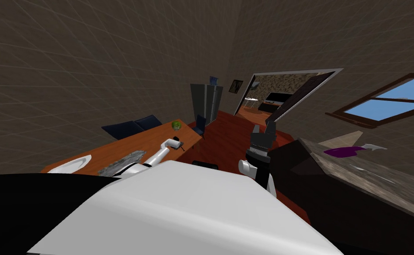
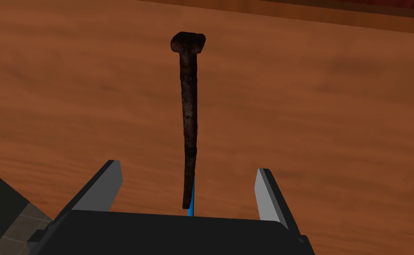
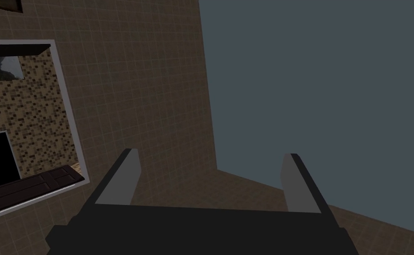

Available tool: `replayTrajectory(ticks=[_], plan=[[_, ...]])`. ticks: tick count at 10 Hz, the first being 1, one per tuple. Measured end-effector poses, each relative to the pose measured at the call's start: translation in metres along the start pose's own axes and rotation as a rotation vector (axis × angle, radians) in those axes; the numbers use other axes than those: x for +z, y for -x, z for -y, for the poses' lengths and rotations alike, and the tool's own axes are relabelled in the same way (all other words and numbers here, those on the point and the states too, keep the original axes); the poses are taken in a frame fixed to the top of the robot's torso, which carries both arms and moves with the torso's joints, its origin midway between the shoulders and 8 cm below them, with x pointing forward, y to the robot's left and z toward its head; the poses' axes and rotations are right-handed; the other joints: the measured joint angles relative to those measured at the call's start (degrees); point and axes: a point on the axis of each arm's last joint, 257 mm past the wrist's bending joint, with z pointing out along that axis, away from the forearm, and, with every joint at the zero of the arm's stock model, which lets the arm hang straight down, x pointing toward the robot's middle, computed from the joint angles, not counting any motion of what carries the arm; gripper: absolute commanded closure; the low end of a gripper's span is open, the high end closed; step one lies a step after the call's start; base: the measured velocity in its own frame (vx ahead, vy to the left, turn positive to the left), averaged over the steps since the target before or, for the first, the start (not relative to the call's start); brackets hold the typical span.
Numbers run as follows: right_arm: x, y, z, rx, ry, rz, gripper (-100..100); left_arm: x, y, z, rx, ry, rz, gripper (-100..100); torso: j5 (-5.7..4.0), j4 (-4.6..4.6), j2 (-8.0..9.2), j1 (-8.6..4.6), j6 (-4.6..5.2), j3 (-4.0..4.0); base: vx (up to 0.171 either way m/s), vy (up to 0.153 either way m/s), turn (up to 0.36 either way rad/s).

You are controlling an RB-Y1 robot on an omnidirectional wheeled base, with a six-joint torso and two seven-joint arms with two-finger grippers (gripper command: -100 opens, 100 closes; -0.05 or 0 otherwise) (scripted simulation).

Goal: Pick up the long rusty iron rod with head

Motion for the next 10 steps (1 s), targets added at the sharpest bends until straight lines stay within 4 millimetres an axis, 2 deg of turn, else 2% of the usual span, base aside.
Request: replayTrajectory(ticks=[4,8,9,10], plan=[[0.000,0.000,0.000,0.000,0.000,0.000,0,0.005,-0.009,-0.018,0.001,0.050,-0.025,-100,0.00,0.01,0.04,-0.02,-0.01,0.02,0.005,0.015,-0.045],[0.000,0.000,0.000,0.000,0.000,0.000,0,0.007,-0.013,-0.025,0.001,0.074,-0.037,-100,0.00,0.00,0.02,-0.01,-0.01,0.01,0.005,0.011,-0.024],[0.000,0.000,0.000,0.000,0.000,0.000,0,0.007,-0.014,-0.026,0.001,0.076,-0.038,0,-0.01,0.01,0.03,-0.05,-0.02,0.02,0.000,0.000,0.000],[0.000,0.000,0.000,0.000,0.000,0.000,0,0.007,-0.014,-0.026,0.001,0.076,-0.038,-100,-0.01,0.01,0.04,-0.06,-0.02,0.02,-0.004,-0.001,-0.015]])
